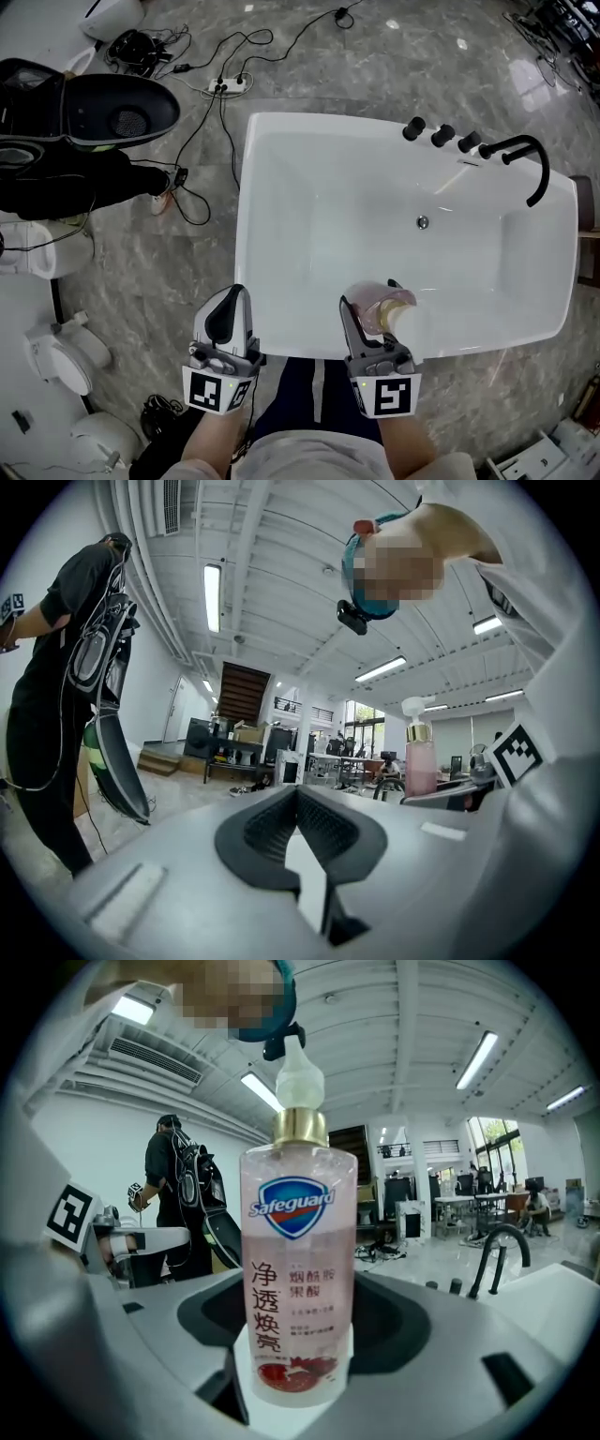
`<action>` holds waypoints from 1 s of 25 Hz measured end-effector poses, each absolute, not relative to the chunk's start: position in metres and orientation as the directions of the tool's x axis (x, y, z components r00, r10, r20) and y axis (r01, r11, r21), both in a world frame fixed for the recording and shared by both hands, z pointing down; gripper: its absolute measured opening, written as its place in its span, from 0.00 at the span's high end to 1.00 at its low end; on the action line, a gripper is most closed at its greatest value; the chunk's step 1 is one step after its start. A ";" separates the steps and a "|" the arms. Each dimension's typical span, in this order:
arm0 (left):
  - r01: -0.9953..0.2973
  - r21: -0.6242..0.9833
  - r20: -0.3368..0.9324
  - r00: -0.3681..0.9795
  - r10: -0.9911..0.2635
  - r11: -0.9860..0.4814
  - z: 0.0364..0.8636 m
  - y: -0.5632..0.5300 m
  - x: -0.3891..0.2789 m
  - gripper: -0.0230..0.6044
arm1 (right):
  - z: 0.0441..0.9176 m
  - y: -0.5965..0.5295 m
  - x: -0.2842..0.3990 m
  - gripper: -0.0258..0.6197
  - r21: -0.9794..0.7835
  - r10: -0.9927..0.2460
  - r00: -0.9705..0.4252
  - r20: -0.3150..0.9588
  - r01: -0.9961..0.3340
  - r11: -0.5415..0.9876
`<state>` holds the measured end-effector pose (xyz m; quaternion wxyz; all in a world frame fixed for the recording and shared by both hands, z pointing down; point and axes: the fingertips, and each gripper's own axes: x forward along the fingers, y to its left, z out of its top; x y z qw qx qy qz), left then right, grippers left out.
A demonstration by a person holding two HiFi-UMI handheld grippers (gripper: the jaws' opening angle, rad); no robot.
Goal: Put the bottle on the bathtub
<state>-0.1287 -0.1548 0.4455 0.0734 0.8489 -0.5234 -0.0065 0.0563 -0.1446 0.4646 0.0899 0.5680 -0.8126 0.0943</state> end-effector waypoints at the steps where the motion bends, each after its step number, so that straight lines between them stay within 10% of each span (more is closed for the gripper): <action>1: -0.889 0.131 0.069 0.450 -0.890 -0.439 0.453 -0.155 -0.129 0.95 | 0.472 -0.146 0.057 0.48 -0.052 -0.907 -0.336 0.256 -0.941 0.334; 25: -0.909 0.113 0.158 0.415 -0.896 -0.401 0.575 -0.152 -0.130 0.95 | 0.622 -0.296 0.060 0.48 0.004 -0.944 -0.281 0.172 -0.958 0.286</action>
